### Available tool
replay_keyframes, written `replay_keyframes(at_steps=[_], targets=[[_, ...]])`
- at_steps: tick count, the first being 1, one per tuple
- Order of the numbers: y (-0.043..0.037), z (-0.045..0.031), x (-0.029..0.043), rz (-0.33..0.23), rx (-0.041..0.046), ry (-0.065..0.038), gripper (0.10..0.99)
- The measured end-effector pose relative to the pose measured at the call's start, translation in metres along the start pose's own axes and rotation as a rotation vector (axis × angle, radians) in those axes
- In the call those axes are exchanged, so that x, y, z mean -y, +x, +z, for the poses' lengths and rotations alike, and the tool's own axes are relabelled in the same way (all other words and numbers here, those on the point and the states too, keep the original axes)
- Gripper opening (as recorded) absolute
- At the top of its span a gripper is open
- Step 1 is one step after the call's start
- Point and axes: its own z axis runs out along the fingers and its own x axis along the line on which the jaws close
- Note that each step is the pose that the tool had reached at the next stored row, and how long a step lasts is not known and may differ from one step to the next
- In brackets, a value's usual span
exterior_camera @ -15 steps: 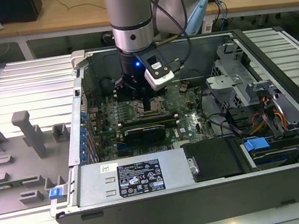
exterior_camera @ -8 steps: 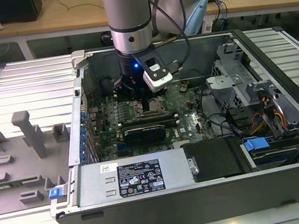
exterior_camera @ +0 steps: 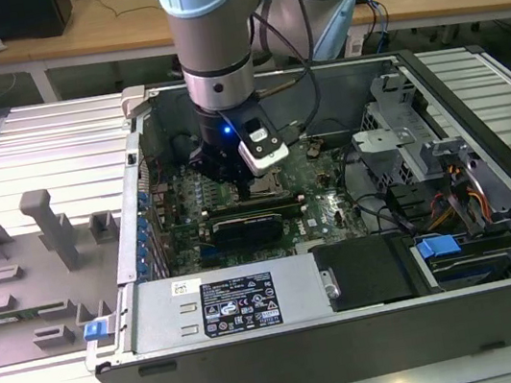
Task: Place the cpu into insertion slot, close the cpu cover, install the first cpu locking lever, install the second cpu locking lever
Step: 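Install the second cpu locking lever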
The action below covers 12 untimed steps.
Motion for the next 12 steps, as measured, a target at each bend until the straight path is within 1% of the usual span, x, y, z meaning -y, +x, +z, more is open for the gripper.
replay_keyframes(at_steps=[1, 2, 3, 4, 6, 8, 9, 12], targets=[[0.0011, 0.0002, 0.0014, 0.001, -0.0009, -0.008, 0.106], [0.003, 0.0005, 0.0033, 0.002, -0.0023, -0.023, 0.106], [0.006, 0.0009, 0.0057, 0.003, -0.0044, -0.043, 0.106], [0.0092, 0.0016, 0.0091, 0.005, -0.0061, -0.058, 0.106], [0.0121, 0.0026, 0.0121, 0.006, -0.0078, -0.074, 0.106], [0.0144, 0.0047, 0.0136, 0.008, -0.0103, -0.095, 0.106], [0.0148, 0.0065, 0.0139, 0.008, -0.0111, -0.102, 0.106], [0.0152, 0.0138, 0.015, 0.01, -0.013, -0.118, 0.106]])
